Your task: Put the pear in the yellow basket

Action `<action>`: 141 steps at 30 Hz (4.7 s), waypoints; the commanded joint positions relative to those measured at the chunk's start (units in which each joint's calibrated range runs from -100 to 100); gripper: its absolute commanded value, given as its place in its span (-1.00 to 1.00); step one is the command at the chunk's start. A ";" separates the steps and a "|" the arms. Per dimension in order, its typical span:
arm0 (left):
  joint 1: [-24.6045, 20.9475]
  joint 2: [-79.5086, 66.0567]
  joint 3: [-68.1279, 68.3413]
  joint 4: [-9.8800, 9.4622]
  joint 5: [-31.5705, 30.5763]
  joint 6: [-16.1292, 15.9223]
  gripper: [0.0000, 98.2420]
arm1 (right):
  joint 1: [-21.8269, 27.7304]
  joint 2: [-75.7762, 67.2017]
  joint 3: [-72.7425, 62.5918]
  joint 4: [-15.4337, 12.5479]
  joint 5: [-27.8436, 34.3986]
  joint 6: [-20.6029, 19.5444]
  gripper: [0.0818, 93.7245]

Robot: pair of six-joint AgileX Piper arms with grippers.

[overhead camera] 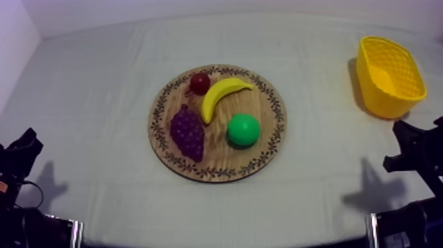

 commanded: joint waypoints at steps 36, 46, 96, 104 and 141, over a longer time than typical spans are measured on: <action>-0.02 0.02 0.02 0.00 0.05 0.00 -1.00 | 1.31 1.84 -8.52 -1.29 4.18 -5.67 -0.99; -0.02 0.02 0.02 0.00 0.05 0.00 -1.00 | 2.86 23.46 -30.43 -8.04 4.66 -3.46 -0.99; -0.02 0.02 0.02 0.00 0.05 0.00 -1.00 | -32.68 99.22 -64.49 -0.12 11.07 -16.94 0.51; -0.02 0.02 0.02 0.00 0.05 0.00 -1.00 | -32.82 105.33 -67.04 1.74 11.25 -18.10 0.66; -0.02 0.02 0.02 0.00 0.05 0.00 -1.00 | -31.26 123.65 -81.34 3.36 19.31 -17.01 0.19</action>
